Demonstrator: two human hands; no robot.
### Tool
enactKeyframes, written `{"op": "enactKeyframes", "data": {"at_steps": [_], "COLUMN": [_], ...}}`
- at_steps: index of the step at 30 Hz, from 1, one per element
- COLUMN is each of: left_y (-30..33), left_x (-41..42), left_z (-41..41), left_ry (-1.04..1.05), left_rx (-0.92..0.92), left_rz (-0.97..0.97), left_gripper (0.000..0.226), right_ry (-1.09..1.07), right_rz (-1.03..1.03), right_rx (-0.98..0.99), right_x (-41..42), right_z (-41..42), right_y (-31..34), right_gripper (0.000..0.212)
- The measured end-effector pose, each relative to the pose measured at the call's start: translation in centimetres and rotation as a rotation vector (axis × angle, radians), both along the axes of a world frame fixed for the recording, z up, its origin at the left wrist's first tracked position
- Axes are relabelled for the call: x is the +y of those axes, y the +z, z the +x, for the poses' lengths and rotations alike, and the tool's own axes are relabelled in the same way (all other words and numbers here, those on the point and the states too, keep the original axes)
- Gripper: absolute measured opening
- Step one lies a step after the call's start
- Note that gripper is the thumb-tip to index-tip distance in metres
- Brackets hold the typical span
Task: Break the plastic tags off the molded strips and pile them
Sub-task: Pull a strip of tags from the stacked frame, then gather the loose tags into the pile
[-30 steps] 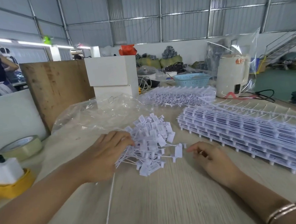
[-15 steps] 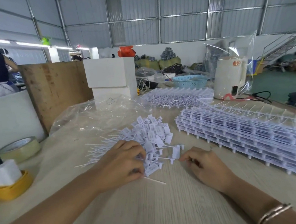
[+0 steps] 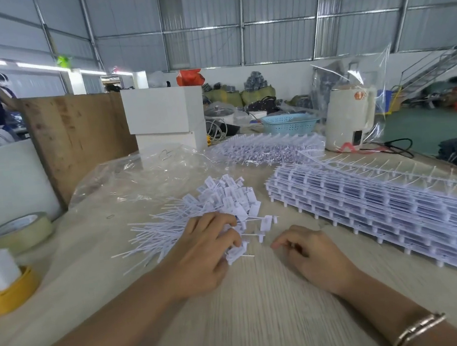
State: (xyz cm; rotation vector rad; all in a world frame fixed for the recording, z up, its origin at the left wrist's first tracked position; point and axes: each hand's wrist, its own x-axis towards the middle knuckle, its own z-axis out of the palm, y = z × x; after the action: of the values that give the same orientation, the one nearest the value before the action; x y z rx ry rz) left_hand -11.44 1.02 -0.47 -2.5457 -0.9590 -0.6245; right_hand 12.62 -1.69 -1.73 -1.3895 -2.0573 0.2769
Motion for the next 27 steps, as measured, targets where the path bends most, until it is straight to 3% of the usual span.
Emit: {"op": "enactKeyframes", "data": {"at_steps": [6,10,13,19,24,27], "left_y": [0.0,0.1,0.4,1.8,2.1,2.2], "left_x": [-1.6,-1.8,-1.6,-0.3,1.0,1.5], "left_z": [2.7,6.6,10.3,16.2,18.9,20.0], "left_ry": [-0.147,-0.191,-0.185,-0.033,0.033,0.019], "left_rx": [-0.003,-0.143,-0.334,-0.758,-1.080,-1.274], "left_rz": [-0.042,-0.161,-0.376,-0.943,-1.272,-1.462], "left_gripper": [0.031,0.020,0.017,0.011,0.019,0.014], "right_ry": [-0.212,-0.332,-0.396,-0.568,-0.530,-0.535], "right_rz": [0.139,0.181,0.238,0.147,0.133,0.151], "right_rx": [0.030,-0.176,-0.374,-0.822,-0.987,-0.981], "right_x": [0.1,0.7,1.9,3.1,3.0,3.0], "right_z": [0.0,1.2,3.6,7.7,8.1,8.4], "right_y": [0.7,2.0,3.8,5.7,5.4,5.8], "right_gripper": [0.027,0.027,0.026,0.025,0.022,0.021]}}
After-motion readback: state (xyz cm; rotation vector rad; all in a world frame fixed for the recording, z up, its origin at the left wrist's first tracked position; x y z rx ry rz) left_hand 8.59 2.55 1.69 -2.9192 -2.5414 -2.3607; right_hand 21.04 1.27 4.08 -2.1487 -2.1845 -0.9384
